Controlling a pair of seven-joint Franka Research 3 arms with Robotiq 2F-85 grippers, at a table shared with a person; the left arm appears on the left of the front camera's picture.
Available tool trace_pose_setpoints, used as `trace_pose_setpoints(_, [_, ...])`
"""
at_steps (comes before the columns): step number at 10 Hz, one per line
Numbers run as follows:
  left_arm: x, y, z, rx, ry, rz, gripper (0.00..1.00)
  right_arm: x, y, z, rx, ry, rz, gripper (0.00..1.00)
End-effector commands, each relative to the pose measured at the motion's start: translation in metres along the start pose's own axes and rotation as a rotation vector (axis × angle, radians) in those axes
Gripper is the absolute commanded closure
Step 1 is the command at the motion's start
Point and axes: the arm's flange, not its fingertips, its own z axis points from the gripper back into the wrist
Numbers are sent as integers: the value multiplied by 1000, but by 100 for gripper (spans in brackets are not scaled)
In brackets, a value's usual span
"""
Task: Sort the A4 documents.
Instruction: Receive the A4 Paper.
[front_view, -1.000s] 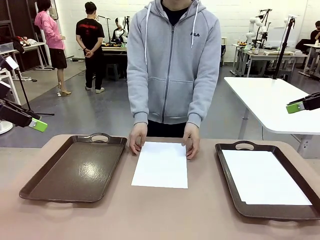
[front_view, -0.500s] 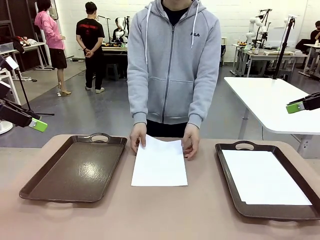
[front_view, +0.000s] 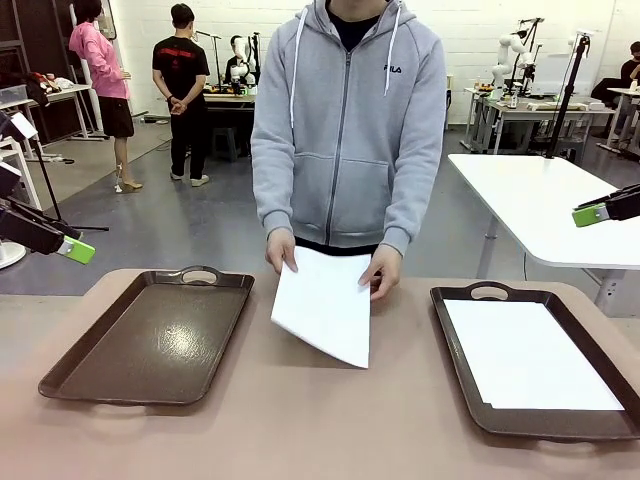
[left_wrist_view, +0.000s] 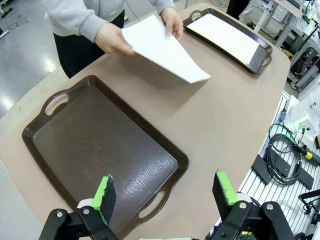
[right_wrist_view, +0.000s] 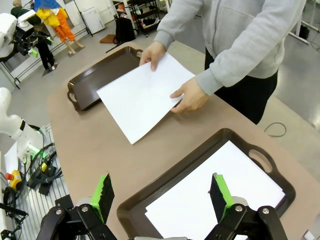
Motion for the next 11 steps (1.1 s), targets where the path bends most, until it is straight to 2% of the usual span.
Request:
trace_pose_setpoints(1, [-1,2,-1,-17,-15,-19,0,1,0,0,4,-13,3,0])
trace_pose_setpoints(11, [-1,2,-1,-17,-15,-19,0,1,0,0,4,-13,3,0])
